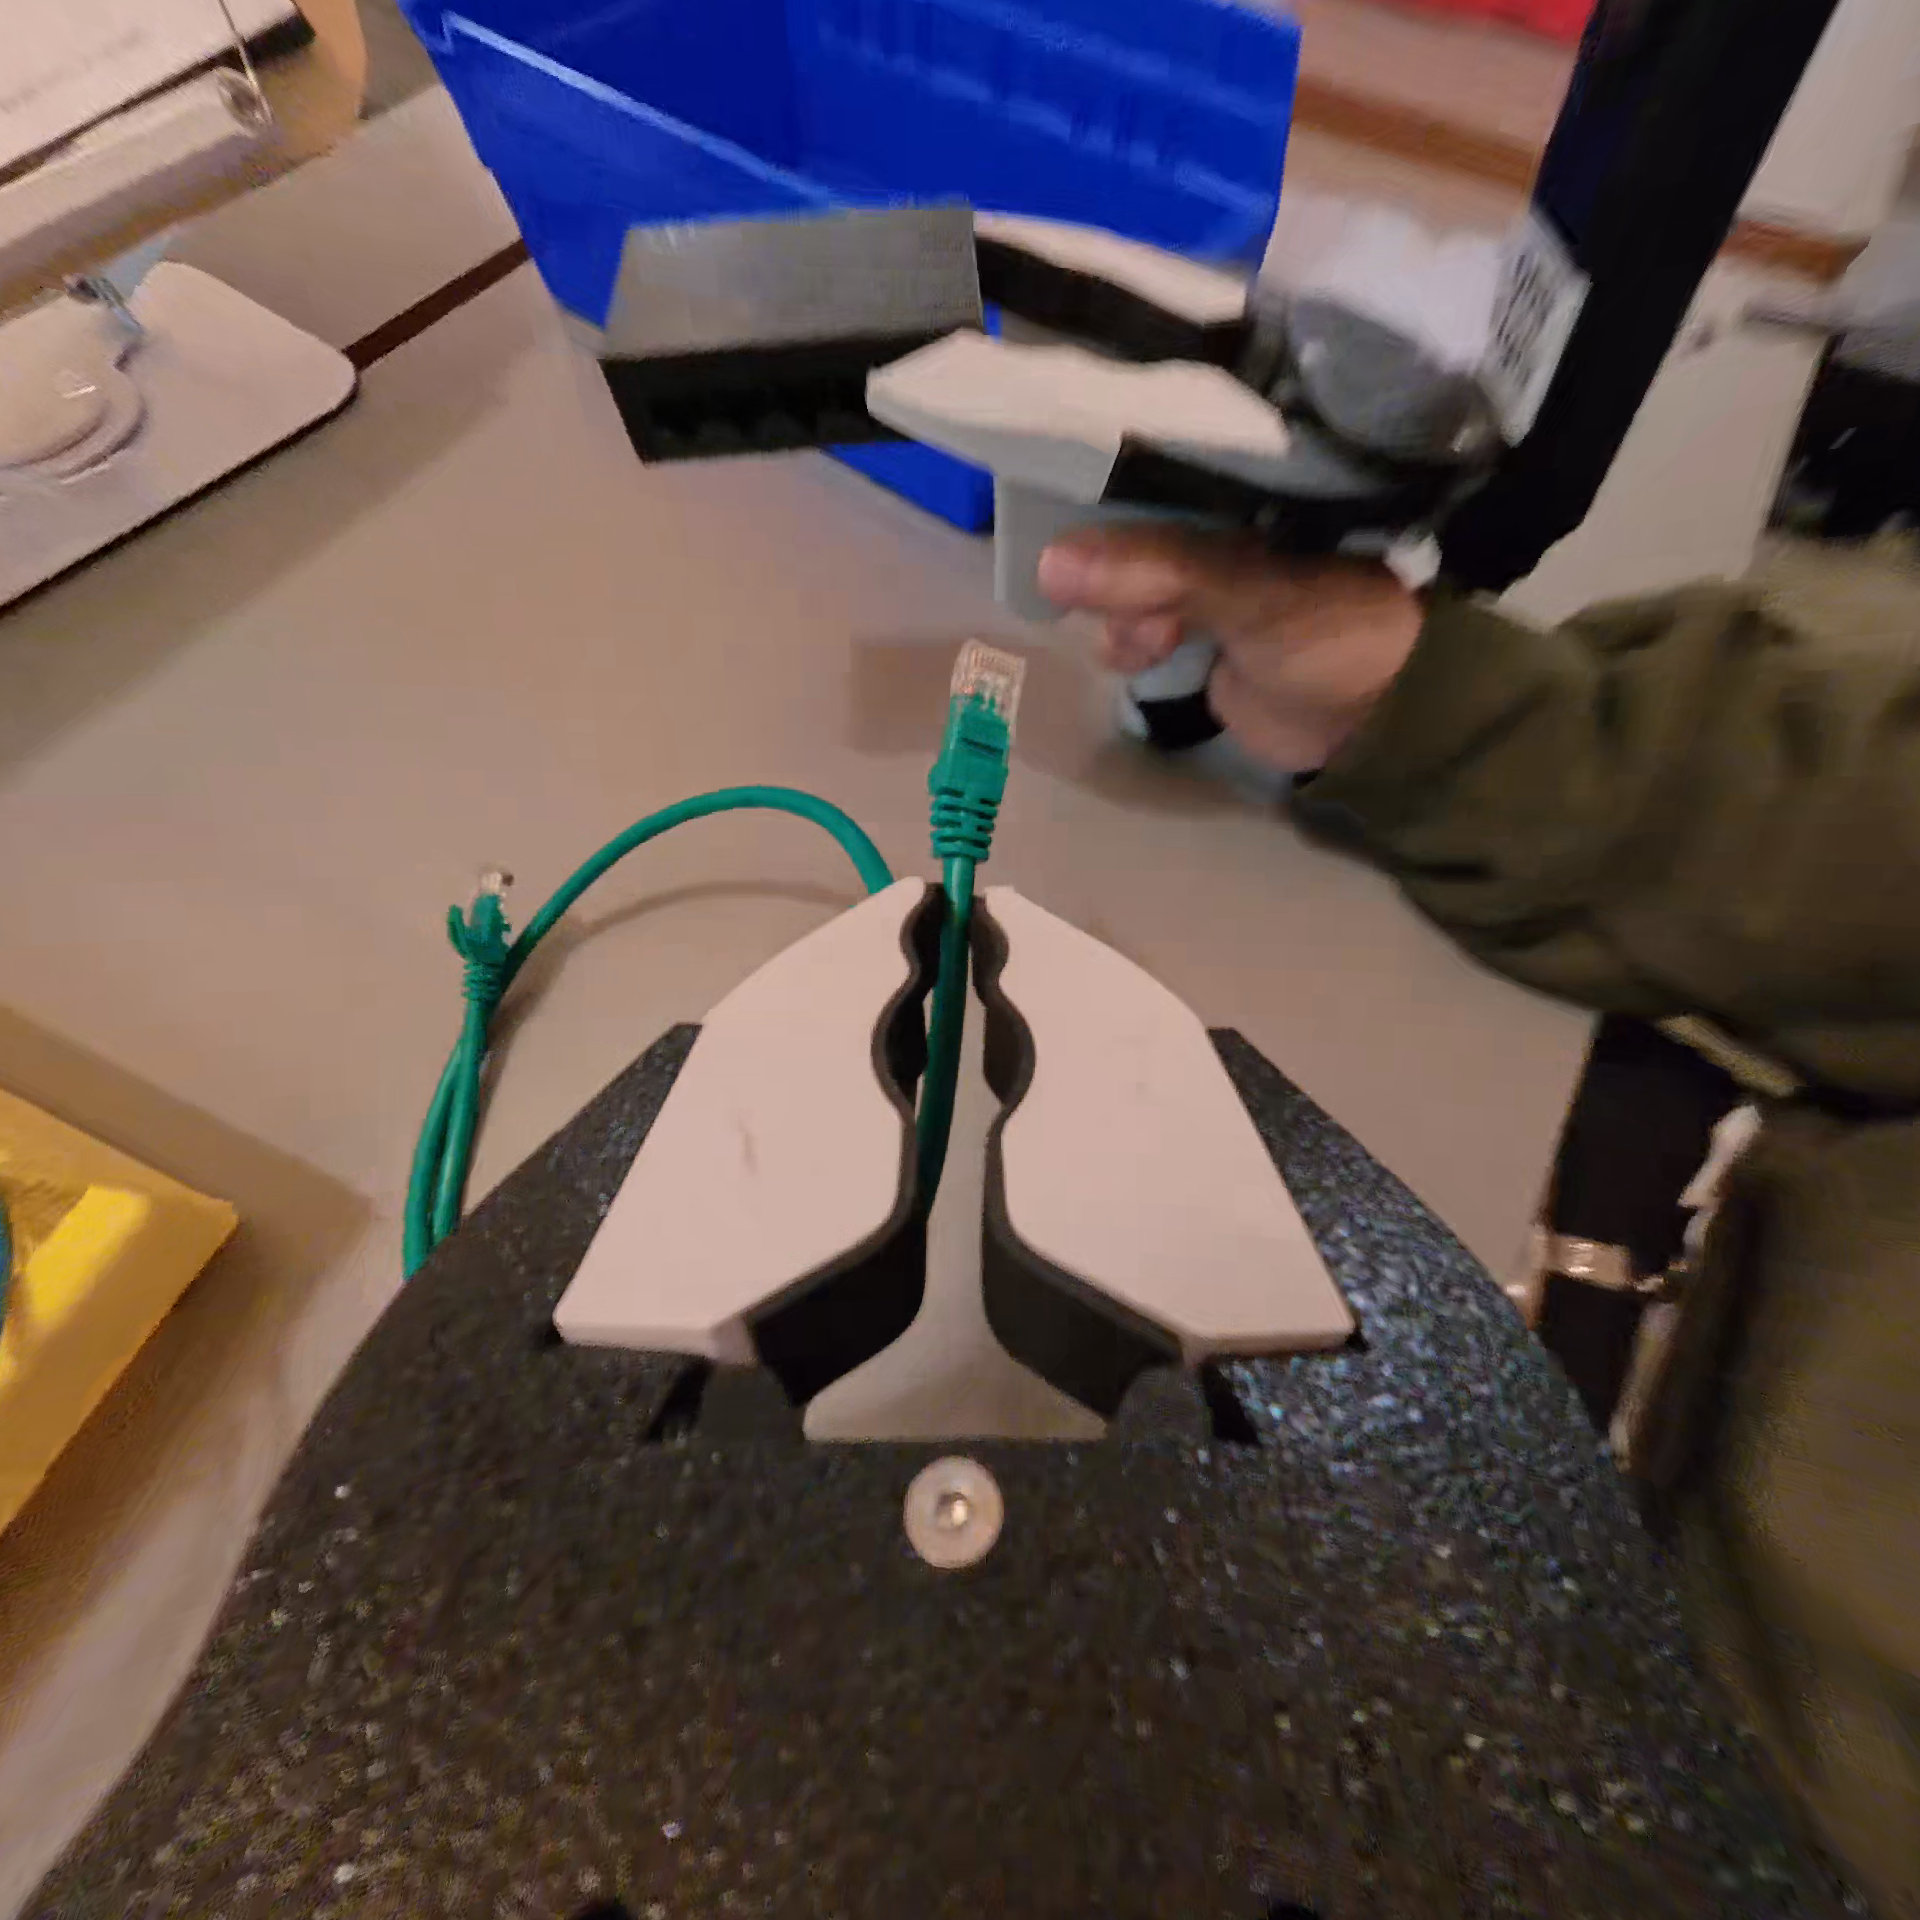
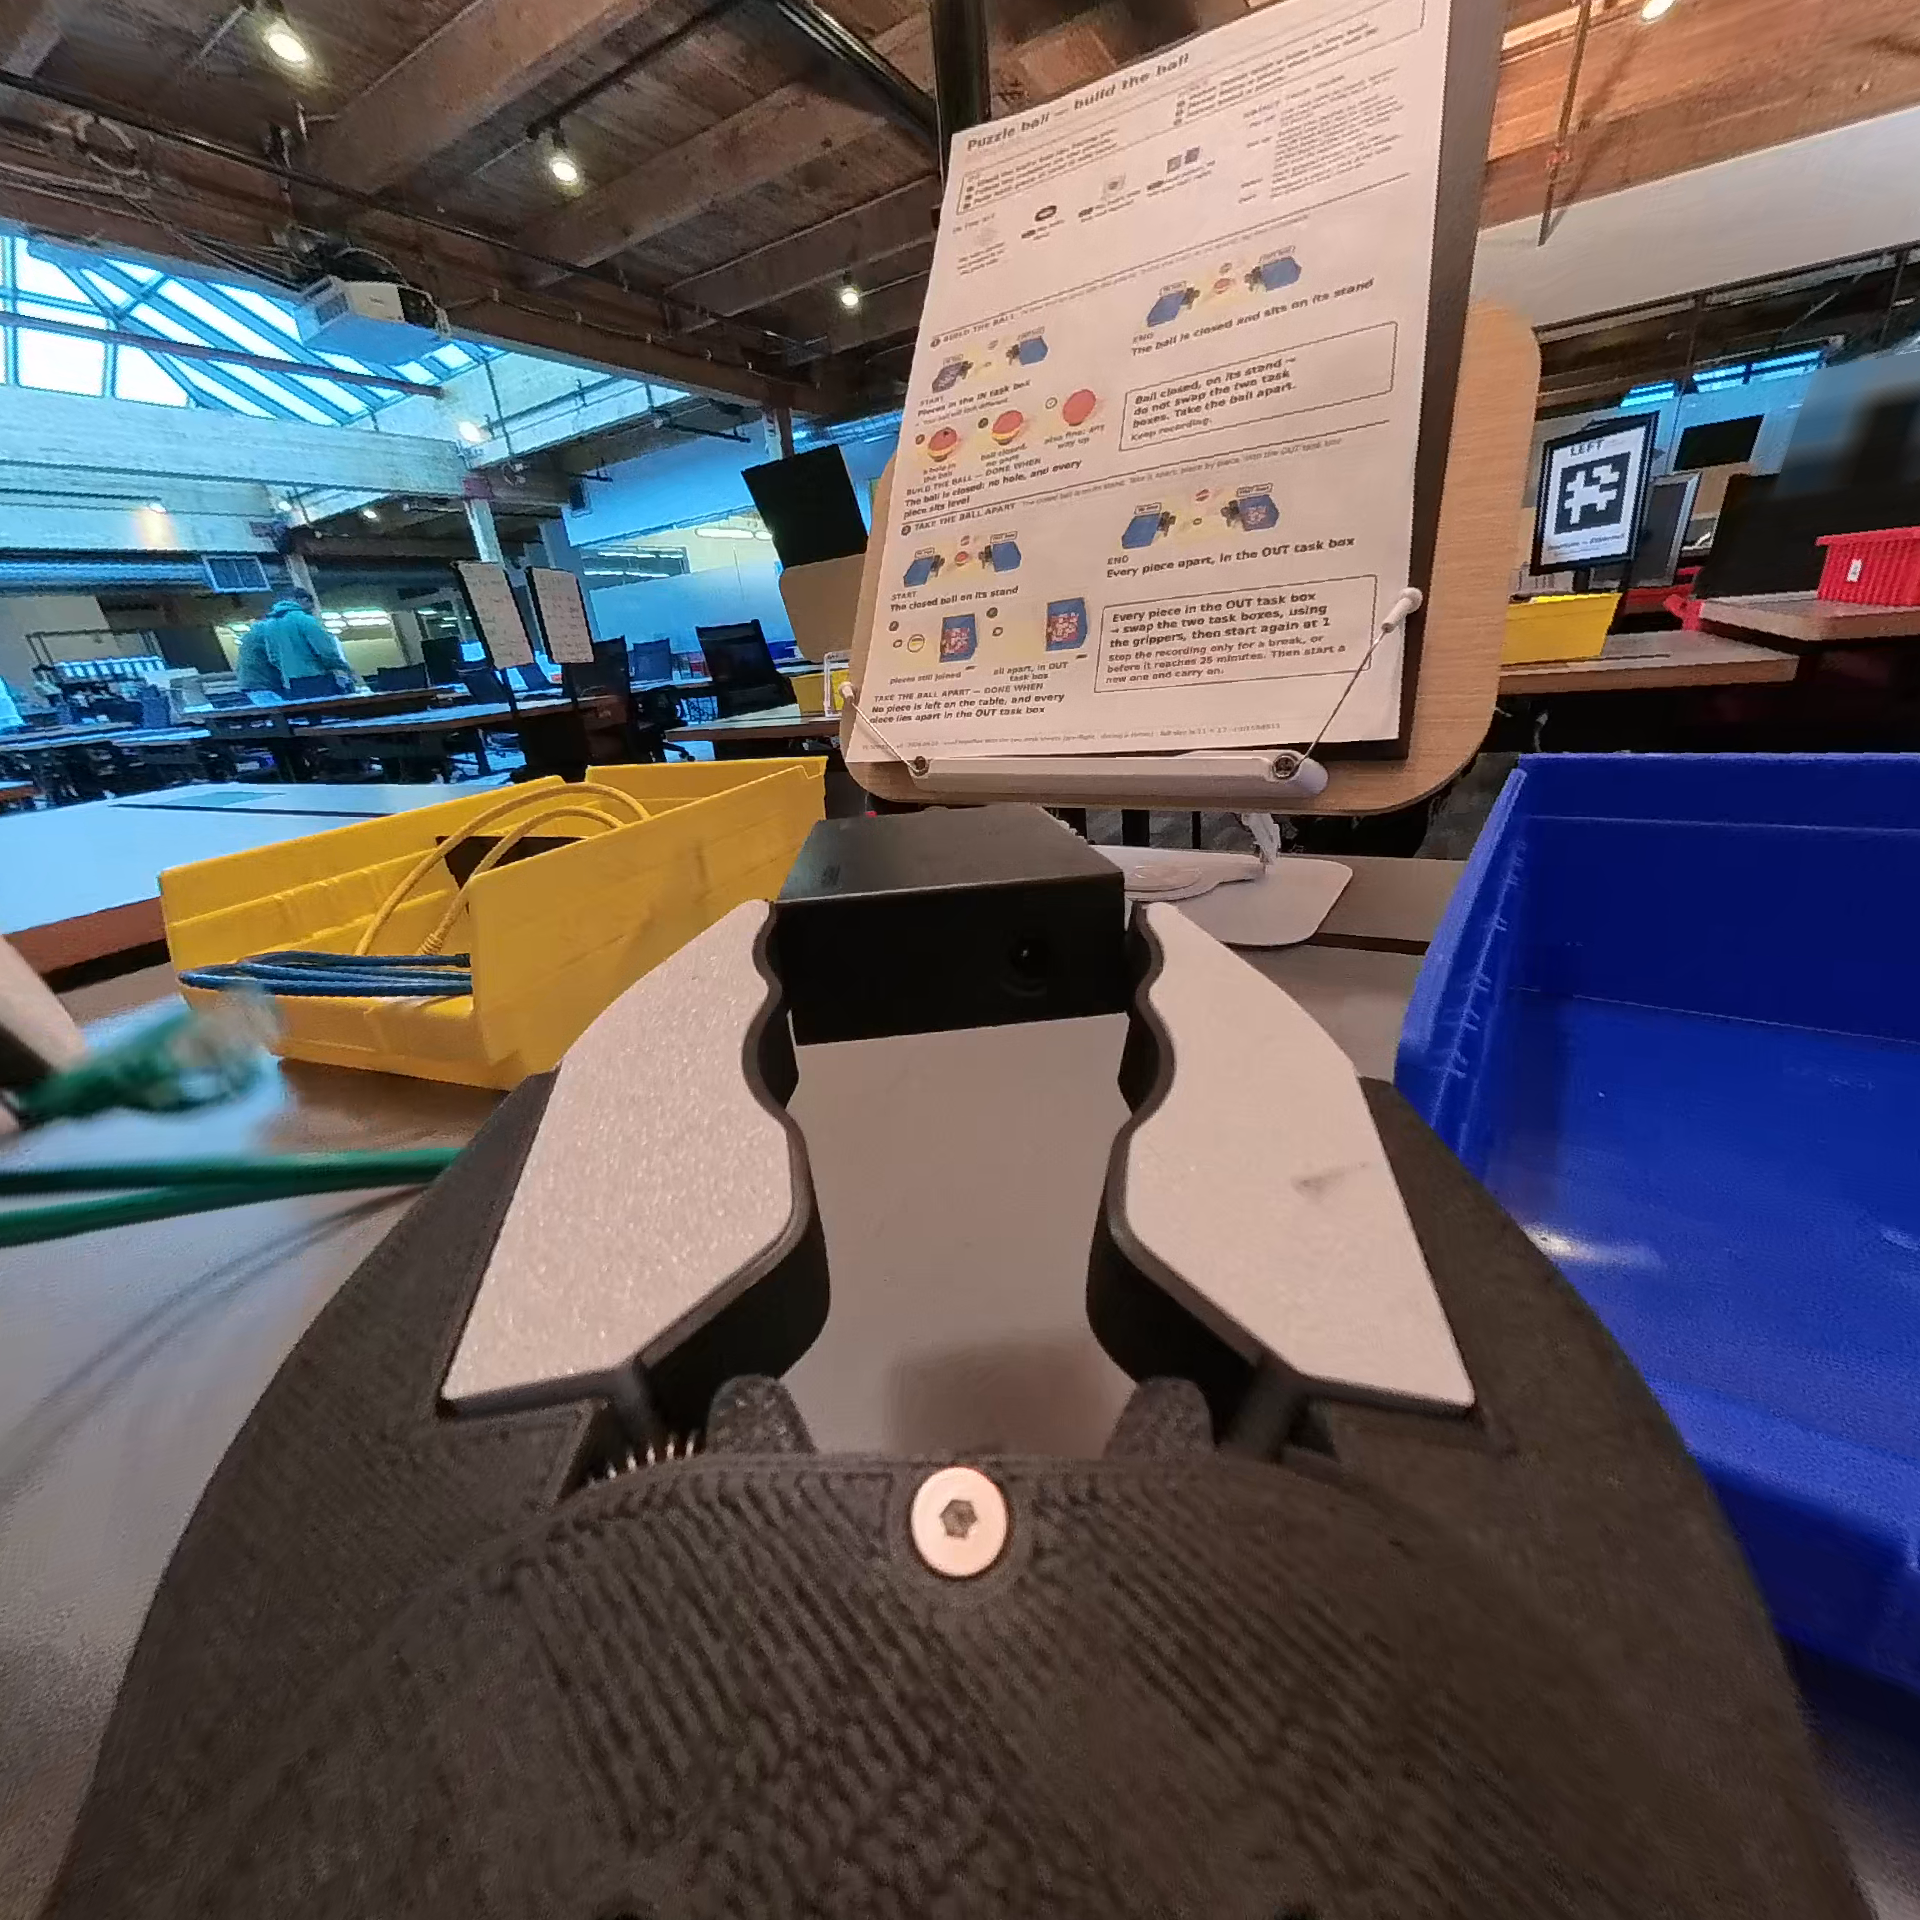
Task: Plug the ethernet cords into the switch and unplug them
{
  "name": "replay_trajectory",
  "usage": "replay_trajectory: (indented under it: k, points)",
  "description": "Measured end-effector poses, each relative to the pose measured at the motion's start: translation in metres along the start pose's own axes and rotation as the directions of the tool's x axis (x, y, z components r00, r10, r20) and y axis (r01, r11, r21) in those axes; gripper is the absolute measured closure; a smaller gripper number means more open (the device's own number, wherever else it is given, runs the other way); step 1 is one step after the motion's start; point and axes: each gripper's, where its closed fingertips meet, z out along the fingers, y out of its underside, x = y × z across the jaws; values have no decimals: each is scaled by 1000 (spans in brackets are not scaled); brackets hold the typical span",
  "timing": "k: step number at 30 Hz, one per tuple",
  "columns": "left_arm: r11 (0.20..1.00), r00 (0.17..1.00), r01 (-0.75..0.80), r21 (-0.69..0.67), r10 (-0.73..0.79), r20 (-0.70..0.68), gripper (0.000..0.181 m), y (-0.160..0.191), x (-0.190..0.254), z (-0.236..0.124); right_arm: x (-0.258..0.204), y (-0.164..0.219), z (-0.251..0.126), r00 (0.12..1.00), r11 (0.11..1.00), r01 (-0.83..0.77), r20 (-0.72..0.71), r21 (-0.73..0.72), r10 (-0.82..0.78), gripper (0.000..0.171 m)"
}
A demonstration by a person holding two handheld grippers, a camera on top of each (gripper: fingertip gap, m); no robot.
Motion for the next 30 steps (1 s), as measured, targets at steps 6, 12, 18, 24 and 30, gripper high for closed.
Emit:
replay_trajectory:
  k: [6, 12, 18, 24, 30]
  points:
    - [928, 899, 339, 153, -271, -345, 176, -56, 15, -57, 3, -1, -1, 1000, 1000, -17, -6, 11, 17, 109]
    - [907, 894, 388, 162, -328, -306, 176, -40, -17, -63, 0, -1, -1, 1000, 1000, 0, 2, 4, -1, 109]
    - [979, 987, 159, 127, -162, 11, 176, -8, -49, -44, 1, -1, -1, 1000, 1000, -7, 0, 9, 7, 110]
    - [987, 991, 89, -133, -75, 107, 176, 38, -75, -19, -1, -1, -1, 1000, 1000, 4, 5, 3, -4, 110]
    - [961, 987, 0, -278, 45, 156, 176, 73, -85, 16, 0, -1, -1, 1000, 1000, -5, 3, 7, 5, 110]
